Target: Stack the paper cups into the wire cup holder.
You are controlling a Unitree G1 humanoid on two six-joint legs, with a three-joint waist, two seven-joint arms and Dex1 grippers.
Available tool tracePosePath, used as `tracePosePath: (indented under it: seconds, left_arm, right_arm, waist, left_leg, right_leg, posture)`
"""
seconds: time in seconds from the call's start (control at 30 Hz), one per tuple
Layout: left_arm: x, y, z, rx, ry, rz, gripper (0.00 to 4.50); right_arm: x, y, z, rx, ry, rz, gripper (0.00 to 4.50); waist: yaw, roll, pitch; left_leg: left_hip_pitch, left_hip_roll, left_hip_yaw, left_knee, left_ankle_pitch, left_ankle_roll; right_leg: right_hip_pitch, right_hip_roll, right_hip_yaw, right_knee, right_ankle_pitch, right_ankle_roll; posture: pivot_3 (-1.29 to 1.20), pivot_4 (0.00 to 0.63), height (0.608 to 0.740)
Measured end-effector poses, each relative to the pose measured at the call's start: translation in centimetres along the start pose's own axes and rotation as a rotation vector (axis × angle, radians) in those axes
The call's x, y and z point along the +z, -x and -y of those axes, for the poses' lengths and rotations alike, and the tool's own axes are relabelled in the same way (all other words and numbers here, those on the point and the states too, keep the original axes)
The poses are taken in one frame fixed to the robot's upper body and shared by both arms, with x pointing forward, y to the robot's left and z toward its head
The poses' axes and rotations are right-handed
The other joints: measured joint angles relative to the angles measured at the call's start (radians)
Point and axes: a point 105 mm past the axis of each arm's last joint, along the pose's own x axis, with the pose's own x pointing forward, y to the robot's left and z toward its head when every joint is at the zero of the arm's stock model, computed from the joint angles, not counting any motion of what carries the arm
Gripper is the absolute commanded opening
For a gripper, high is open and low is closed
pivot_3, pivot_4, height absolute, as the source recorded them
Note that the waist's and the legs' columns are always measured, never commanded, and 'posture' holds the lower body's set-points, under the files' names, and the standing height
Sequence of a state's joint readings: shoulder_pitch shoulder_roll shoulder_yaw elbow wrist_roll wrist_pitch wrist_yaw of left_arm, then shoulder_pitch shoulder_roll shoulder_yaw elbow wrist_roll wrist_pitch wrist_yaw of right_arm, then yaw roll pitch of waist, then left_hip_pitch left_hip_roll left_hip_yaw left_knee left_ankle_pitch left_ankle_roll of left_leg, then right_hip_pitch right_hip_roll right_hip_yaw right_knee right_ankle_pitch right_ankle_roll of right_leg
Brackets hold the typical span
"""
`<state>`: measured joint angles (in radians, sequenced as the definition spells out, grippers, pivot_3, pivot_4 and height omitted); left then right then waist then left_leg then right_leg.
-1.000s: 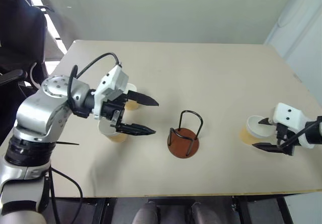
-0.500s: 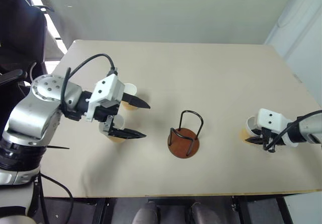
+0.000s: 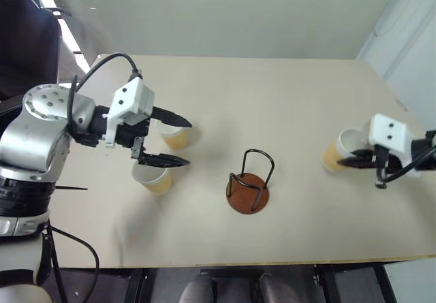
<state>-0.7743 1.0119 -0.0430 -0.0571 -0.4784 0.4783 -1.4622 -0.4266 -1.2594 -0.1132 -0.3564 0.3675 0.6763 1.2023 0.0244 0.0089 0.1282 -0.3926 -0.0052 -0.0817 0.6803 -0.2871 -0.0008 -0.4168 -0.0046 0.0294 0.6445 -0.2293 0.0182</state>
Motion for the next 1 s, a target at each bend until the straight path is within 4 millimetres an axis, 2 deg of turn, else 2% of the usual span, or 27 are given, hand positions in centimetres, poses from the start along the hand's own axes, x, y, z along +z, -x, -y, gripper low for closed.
tracePosePath:
  seconds: [0.13, 0.27, 0.37, 0.5, 0.57, 0.73, 1.0]
  left_arm:
    - [0.5, 0.1, -0.4, -0.002, -0.02, 0.011, 4.5]
    - [0.7, -0.4, -0.9, -0.017, -0.027, 0.027, 4.5]
    - [0.8, -0.8, -1.2, -0.038, -0.038, 0.026, 4.5]
    - [0.7, -1.3, -1.5, -0.059, -0.045, 0.034, 4.5]
    - [0.6, -1.4, -1.5, -0.067, -0.05, 0.026, 4.5]
    - [0.7, -1.8, -1.6, -0.079, -0.055, 0.037, 4.5]
    - [0.6, -1.9, -1.6, -0.08, -0.054, 0.03, 4.5]
  right_arm:
    - [5.8, 1.9, -0.1, -0.023, 0.132, 0.134, 0.01]
    - [8.9, 1.8, -2.3, 0.053, 0.24, 0.181, 0.01]
    - [9.6, 0.6, -4.0, 0.132, 0.292, 0.186, 0.01]
    - [9.8, -0.5, -5.0, 0.197, 0.322, 0.173, 0.01]
    - [10.1, -0.7, -5.4, 0.215, 0.339, 0.174, 0.01]
    - [12.3, -1.2, -6.2, 0.249, 0.436, 0.229, 0.01]
    - [12.8, -2.1, -6.5, 0.26, 0.493, 0.224, 0.01]
  waist:
    - [0.0, 0.0, 0.0]
    - [0.002, 0.0, 0.0]
    - [0.001, 0.0, 0.0]
    - [0.001, 0.0, 0.0]
    - [0.0, 0.0, 0.0]
    - [-0.004, 0.0, 0.0]
    - [-0.003, 0.0, 0.0]
  left_leg:
    - [0.0, 0.0, 0.0, 0.0, 0.0, 0.0]
    - [-0.001, 0.0, 0.0, 0.001, 0.0, 0.001]
    - [-0.002, 0.0, 0.0, 0.001, -0.001, 0.001]
    - [-0.003, 0.0, -0.001, 0.001, -0.001, 0.001]
    - [-0.004, 0.0, -0.001, 0.001, -0.001, 0.001]
    - [-0.007, 0.0, -0.001, 0.001, -0.001, 0.001]
    - [-0.008, 0.0, -0.001, 0.002, -0.001, 0.002]
  right_leg:
    - [0.0, 0.0, 0.0, -0.001, 0.0, 0.0]
    - [0.0, 0.0, 0.0, -0.001, 0.0, 0.0]
    - [-0.001, 0.0, 0.0, -0.002, 0.0, 0.0]
    - [-0.002, 0.0, 0.0, -0.001, -0.001, 0.001]
    - [-0.003, 0.0, 0.0, -0.001, -0.001, 0.001]
    - [-0.006, 0.0, 0.0, -0.001, -0.001, 0.001]
    - [-0.007, 0.0, -0.001, -0.001, -0.001, 0.001]
  posture:
    - [0.0, 0.15, 0.74]
    - [0.0, 0.15, 0.74]
    - [0.0, 0.15, 0.74]
    - [0.0, 0.15, 0.74]
    - [0.0, 0.15, 0.74]
    - [0.0, 0.15, 0.74]
    - [0.0, 0.15, 0.74]
